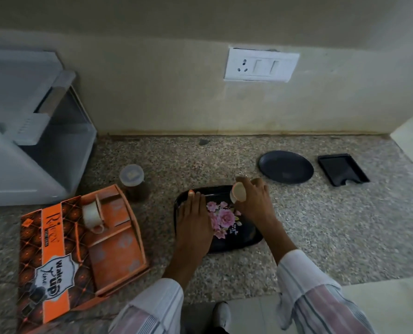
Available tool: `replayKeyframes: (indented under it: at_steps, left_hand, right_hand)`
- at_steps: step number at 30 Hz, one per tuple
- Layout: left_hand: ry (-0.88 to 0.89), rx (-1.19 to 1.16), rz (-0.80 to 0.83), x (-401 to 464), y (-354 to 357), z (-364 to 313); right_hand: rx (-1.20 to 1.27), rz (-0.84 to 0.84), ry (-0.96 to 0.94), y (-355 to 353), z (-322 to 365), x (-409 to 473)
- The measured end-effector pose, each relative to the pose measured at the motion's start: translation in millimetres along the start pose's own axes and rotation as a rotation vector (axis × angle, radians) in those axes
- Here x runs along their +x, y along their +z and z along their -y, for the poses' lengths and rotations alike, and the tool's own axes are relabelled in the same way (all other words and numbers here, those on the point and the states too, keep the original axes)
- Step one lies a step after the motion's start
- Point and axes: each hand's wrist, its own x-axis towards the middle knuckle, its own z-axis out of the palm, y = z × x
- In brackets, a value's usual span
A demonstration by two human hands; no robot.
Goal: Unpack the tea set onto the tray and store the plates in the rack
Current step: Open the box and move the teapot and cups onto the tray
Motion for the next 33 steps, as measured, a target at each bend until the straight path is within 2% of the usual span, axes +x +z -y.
replayKeyframes:
  at_steps: [6,26,33]
  left_hand:
    - [-0.004,0.051,0.017,-1,4,-2]
    - [0.001,0.066,-0.008,-2,8,-4]
    - [-0.029,-0.041,-0.026,-6,-7,-17]
  right_hand:
    - [-0.033,0.031,0.017,18,-26,8]
    - [0.016,0.094,-0.026,26,-36,21]
    - [0.02,0.055,0.003,10,-29,10]
